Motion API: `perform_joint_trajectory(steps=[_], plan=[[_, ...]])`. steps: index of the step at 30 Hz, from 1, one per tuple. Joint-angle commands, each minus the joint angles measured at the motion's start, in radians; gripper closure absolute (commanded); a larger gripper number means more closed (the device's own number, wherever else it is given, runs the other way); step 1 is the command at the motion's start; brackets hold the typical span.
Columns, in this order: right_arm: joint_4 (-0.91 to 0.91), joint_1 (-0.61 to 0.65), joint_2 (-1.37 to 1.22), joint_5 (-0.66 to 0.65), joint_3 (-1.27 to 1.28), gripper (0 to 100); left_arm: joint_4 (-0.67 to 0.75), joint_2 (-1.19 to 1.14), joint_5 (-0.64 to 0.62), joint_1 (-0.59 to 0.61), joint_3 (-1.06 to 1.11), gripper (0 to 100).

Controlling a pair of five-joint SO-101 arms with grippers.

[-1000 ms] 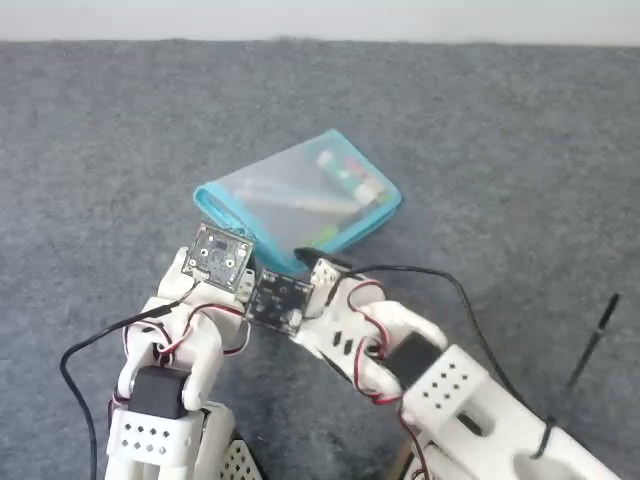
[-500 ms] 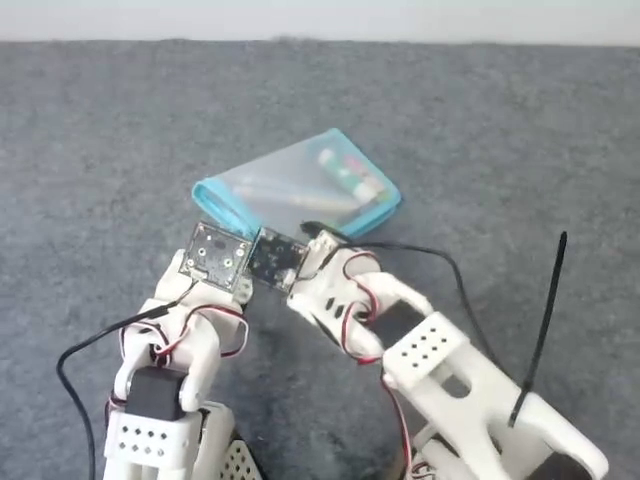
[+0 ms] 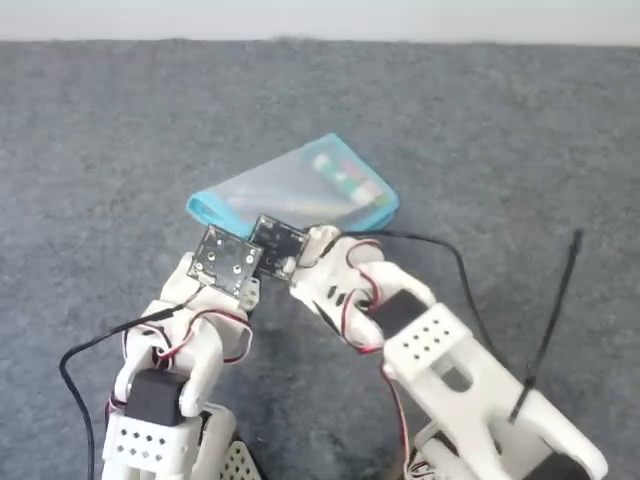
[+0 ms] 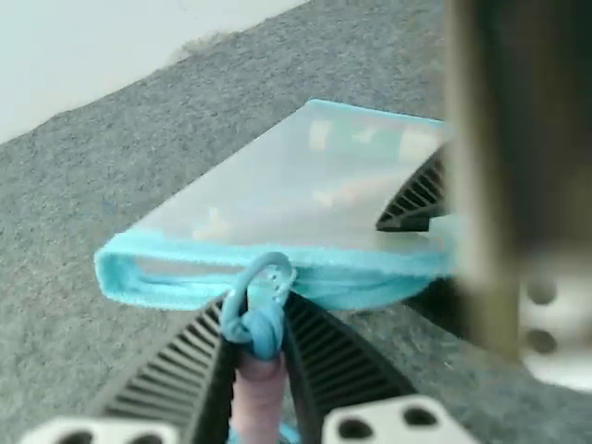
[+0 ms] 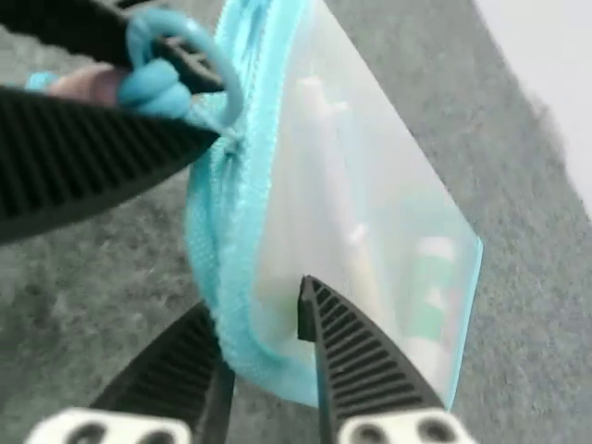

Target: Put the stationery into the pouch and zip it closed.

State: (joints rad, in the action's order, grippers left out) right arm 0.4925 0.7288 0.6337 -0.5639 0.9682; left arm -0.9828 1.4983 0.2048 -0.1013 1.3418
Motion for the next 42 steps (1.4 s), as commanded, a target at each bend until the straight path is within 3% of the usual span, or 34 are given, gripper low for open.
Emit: perform_joint_trajectory(steps=[1, 9, 16, 21, 28, 32, 35, 37, 42], plan=[[0.174, 0.010, 0.191, -0.005, -0.028, 99.1, 0.032, -0.017, 0.006, 0.077, -0.064, 99], [0.369, 0.041, 0.605, -0.032, 0.104, 99.1, 0.064, -0.017, 0.006, 0.089, -0.036, 99], [0.513, 0.111, 0.794, -0.025, 0.137, 99.1, 0.074, -0.018, 0.006, 0.087, -0.019, 99], [0.555, 0.113, 0.835, -0.023, 0.137, 99.1, 0.083, -0.018, 0.006, 0.087, -0.010, 99], [0.463, 0.171, 0.819, 0.025, 0.203, 98.9, 0.074, -0.018, 0.009, 0.035, -0.022, 99], [0.455, 0.127, 0.826, 0.052, 0.236, 98.9, -0.002, -0.018, -0.003, 0.020, -0.148, 99], [0.475, 0.068, 0.826, 0.054, 0.236, 98.9, -0.043, -0.018, -0.124, -0.014, -0.223, 99], [0.501, 0.065, 0.828, 0.055, 0.236, 98.9, -0.014, -0.018, -0.192, -0.023, -0.197, 99], [0.524, 0.107, 0.826, 0.101, 0.287, 98.9, 0.146, -0.018, -0.203, 0.044, -0.030, 99]])
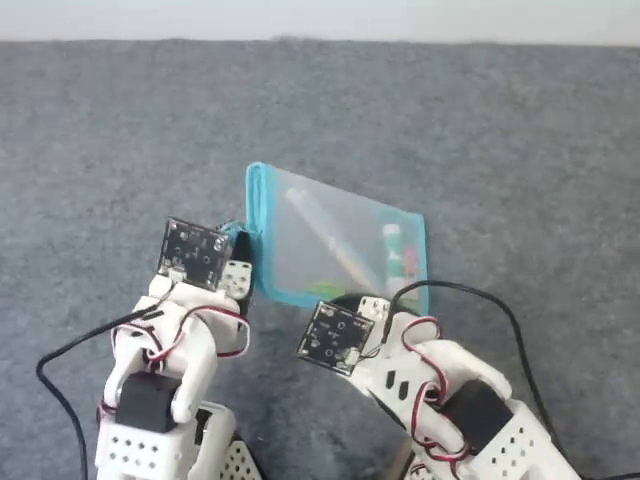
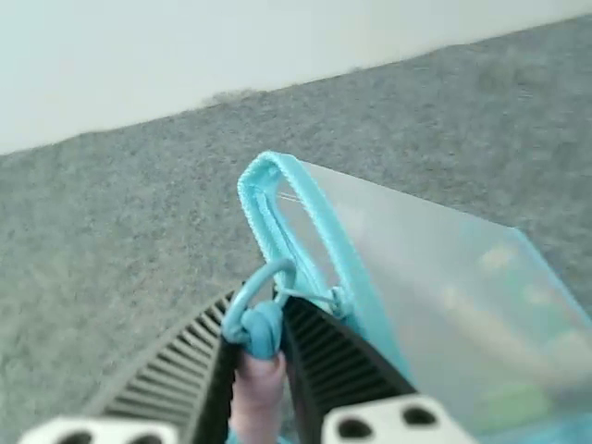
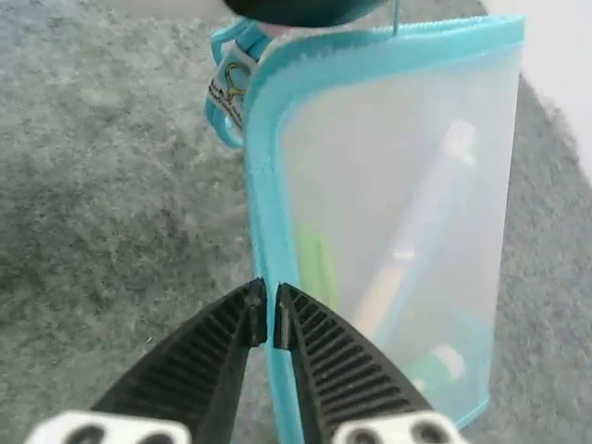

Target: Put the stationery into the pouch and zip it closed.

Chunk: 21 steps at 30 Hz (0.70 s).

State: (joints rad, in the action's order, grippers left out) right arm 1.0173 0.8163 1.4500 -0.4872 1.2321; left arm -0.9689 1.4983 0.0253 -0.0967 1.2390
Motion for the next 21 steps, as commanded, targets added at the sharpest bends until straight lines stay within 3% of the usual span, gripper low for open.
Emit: perform_joint_trajectory(steps=[1, 7, 14, 21], plan=[[-0.008, 0.041, 0.010, 0.018, 0.054, 98.9, 0.170, -0.018, -0.023, 0.040, 0.119, 99], [-0.125, 0.071, -0.001, 0.015, 0.219, 98.9, 0.245, -0.015, -0.023, 0.044, 0.206, 99], [-0.325, -0.194, -0.031, -0.069, 0.256, 98.9, 0.244, -0.017, -0.023, 0.038, 0.211, 99], [-0.420, -0.222, -0.380, -0.066, 0.166, 99.0, 0.244, -0.017, -0.023, 0.038, 0.211, 99]])
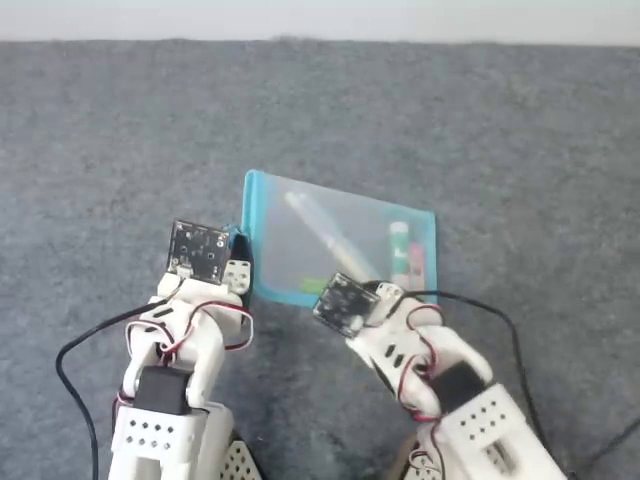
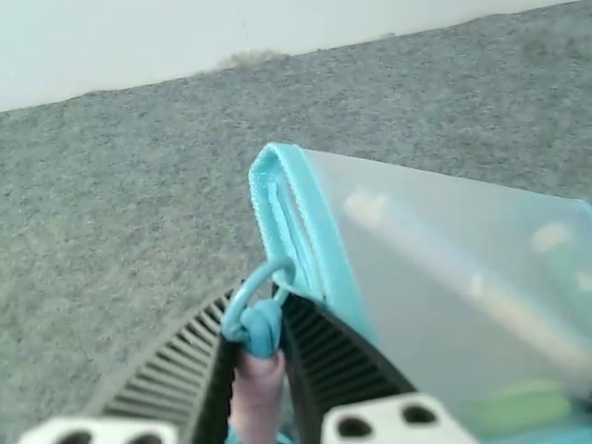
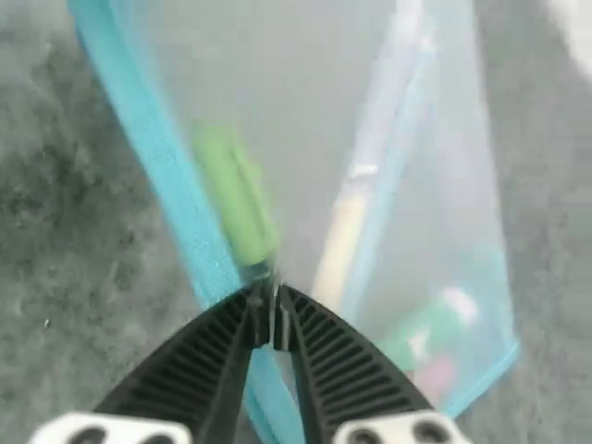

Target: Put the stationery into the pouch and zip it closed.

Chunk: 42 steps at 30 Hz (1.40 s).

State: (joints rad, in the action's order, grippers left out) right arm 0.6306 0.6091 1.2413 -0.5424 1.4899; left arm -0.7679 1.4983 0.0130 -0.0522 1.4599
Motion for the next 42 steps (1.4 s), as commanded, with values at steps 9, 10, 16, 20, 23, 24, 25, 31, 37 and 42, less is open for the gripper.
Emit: perform_joint_trajectory(steps=[9, 10, 16, 20, 23, 24, 25, 31, 37, 42], plan=[[0.426, 0.097, -0.417, 0.117, -0.443, 99.0, 0.051, -0.018, -0.011, -0.006, 0.001, 99], [0.475, 0.131, -0.414, 0.115, -0.460, 99.0, 0.051, -0.018, -0.011, -0.006, 0.002, 99], [0.417, 0.173, -0.479, 0.124, -0.479, 99.1, 0.049, -0.017, -0.011, -0.006, 0.002, 99], [0.337, 0.041, -0.634, 0.124, -0.526, 99.1, 0.044, -0.017, -0.011, -0.006, 0.002, 96], [0.332, -0.050, -0.828, 0.124, -0.635, 99.1, 0.043, -0.012, -0.009, -0.006, 0.002, 89], [0.331, -0.077, -0.897, 0.124, -0.681, 99.1, 0.043, -0.012, -0.009, -0.006, 0.002, 87], [0.331, -0.105, -0.969, 0.126, -0.733, 99.1, 0.043, -0.012, -0.009, -0.006, 0.002, 84], [0.409, -0.249, -1.348, 0.164, -1.083, 99.1, 0.017, -0.009, -0.006, 0.005, -0.004, 79], [0.530, -0.340, -1.523, 0.158, -1.310, 99.1, 0.020, -0.009, -0.012, 0.115, -0.042, 79], [0.532, -0.305, -1.339, 0.169, -1.194, 99.0, 0.110, -0.015, -0.120, 0.376, -0.064, 79]])
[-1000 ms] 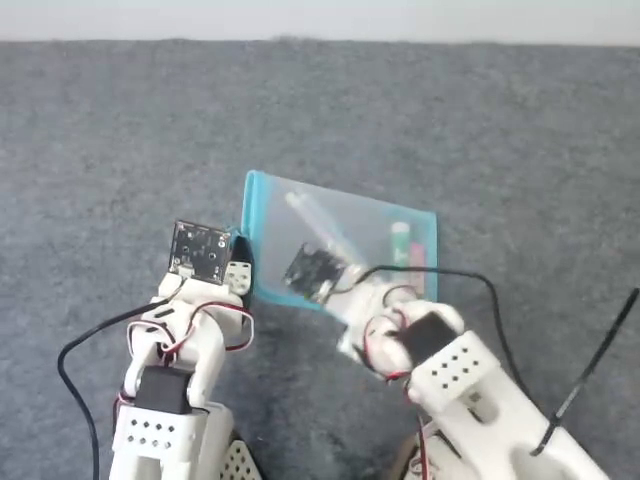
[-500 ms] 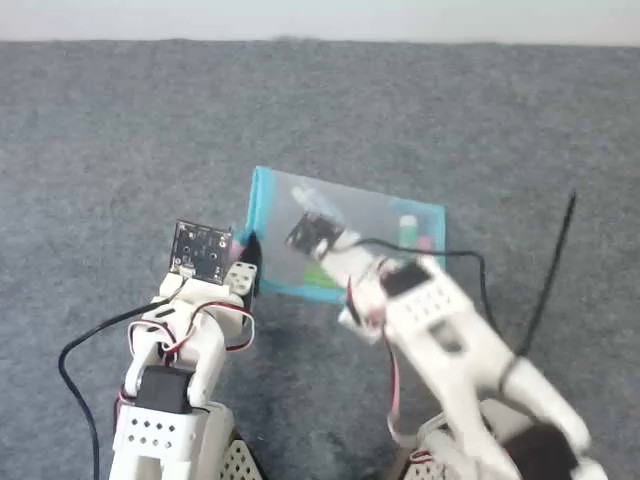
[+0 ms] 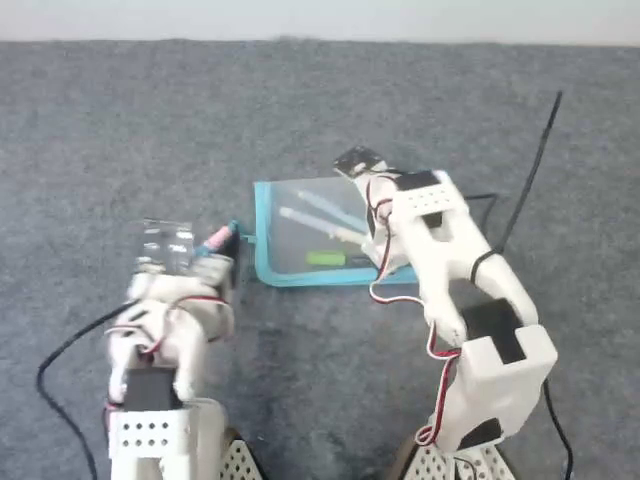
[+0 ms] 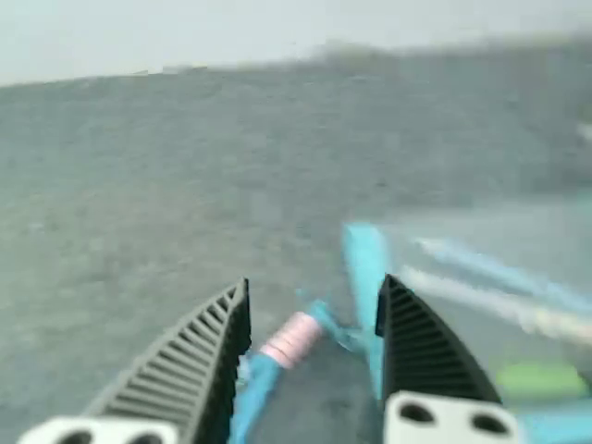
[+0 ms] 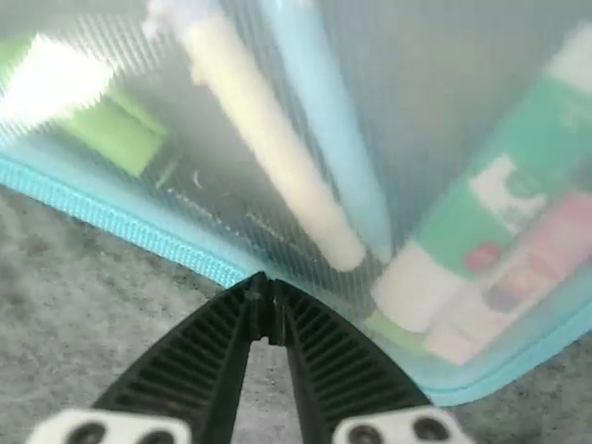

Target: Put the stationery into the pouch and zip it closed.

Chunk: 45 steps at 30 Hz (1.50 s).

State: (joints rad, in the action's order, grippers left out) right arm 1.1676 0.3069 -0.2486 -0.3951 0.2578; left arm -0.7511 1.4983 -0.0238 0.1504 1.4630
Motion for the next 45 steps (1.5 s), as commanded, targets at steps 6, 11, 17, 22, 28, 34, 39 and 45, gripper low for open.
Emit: perform_joint_trajectory(steps=[6, 11, 17, 22, 28, 34, 39, 45], plan=[[-0.004, 0.077, 0.607, 0.051, 0.338, 99.0, 0.123, -0.017, -0.066, 0.215, -0.061, 80], [-0.051, 0.085, 0.691, 0.055, 0.483, 99.1, 0.124, -0.011, -0.066, 0.215, -0.056, 80], [-0.114, 0.084, 0.475, 0.055, 0.445, 99.1, 0.121, -0.012, -0.066, 0.215, -0.054, 80], [-0.143, -0.033, 0.266, 0.049, 0.307, 99.1, 0.121, -0.012, -0.066, 0.215, -0.054, 80], [-0.097, -0.199, 0.002, 0.046, 0.029, 99.1, 0.121, -0.014, -0.066, 0.212, -0.054, 80], [0.042, -0.272, -0.232, 0.015, -0.379, 99.1, 0.121, -0.015, -0.066, 0.210, -0.053, 80], [0.186, -0.291, -0.461, 0.012, -0.793, 99.1, 0.121, -0.011, -0.068, 0.209, -0.042, 80], [0.387, -0.248, -0.766, 0.021, -1.353, 99.1, 0.124, -0.011, -0.068, 0.209, -0.039, 80]])
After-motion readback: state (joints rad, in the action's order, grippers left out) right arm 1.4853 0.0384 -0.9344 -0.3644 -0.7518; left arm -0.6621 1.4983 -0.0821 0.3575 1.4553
